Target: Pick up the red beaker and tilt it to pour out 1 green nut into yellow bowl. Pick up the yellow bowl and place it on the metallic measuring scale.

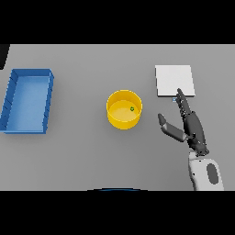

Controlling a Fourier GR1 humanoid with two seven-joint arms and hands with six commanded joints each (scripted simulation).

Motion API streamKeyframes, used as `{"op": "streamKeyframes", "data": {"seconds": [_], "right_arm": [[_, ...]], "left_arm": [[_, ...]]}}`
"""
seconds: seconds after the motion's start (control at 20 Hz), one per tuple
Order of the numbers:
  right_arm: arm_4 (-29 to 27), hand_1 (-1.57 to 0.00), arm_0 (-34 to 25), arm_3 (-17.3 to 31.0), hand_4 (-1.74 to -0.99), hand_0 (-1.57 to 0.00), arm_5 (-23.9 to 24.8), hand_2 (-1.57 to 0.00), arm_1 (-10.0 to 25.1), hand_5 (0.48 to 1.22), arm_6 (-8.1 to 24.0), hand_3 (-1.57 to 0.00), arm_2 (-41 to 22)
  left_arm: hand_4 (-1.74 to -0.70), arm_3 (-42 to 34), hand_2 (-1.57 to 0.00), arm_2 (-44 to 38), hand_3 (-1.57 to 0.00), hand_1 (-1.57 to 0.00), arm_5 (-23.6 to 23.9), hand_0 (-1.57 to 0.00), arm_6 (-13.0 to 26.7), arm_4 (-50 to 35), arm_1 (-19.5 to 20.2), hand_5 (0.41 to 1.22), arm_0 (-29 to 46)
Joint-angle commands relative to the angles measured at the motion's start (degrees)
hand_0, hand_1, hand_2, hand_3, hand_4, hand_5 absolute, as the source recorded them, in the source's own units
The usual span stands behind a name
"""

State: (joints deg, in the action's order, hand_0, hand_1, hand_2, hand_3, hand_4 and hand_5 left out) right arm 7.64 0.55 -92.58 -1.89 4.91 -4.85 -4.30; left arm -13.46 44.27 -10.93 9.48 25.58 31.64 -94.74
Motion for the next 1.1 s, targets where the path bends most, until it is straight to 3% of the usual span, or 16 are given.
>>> {"op": "streamKeyframes", "data": {"seconds": [0.0, 0.35, 0.65, 0.85, 1.05], "right_arm": [[0.8, 0.00, 0.2, -0.3, -1.304, 0.00, 0.4, 0.00, 0.0, 0.653, -1.0, 0.00, -0.4], [-0.5, 0.00, -0.3, 0.7, -1.275, 0.00, -0.1, 0.00, -1.2, 0.656, 0.8, 0.00, -0.5], [0.0, 0.00, -0.4, 1.5, -1.303, 0.00, -0.2, 0.00, -0.1, 0.682, -0.3, 0.00, -0.2], [0.6, 0.00, -0.2, 0.8, -1.304, 0.00, -0.3, 0.00, 0.2, 0.707, -0.9, 0.00, -0.7], [1.1, 0.00, 0.3, 1.9, -1.315, 0.00, -0.4, 0.00, 0.5, 0.722, -1.5, 0.00, -0.7]], "left_arm": [[-1.71, 0.4, -1.56, -1.4, -1.40, -1.56, 2.0, -1.57, -0.5, -2.2, 1.4, 1.220, 1.2], [-1.73, 1.2, -1.57, -6.8, -1.47, -1.57, 10.1, -1.57, 7.4, -15.3, 6.5, 1.221, 12.6], [-1.74, -3.4, -1.57, -10.6, -1.45, -1.57, 16.8, -1.57, 13.1, -27.3, 6.8, 1.221, 25.9], [-1.74, -10.4, -1.57, -10.4, -1.52, -1.57, 21.4, -1.57, 17.0, -32.0, 8.5, 1.221, 33.4], [-1.74, -23.4, -1.57, -8.8, -1.39, -1.57, 26.8, -1.57, 20.6, -35.0, 12.5, 1.221, 41.6]]}}
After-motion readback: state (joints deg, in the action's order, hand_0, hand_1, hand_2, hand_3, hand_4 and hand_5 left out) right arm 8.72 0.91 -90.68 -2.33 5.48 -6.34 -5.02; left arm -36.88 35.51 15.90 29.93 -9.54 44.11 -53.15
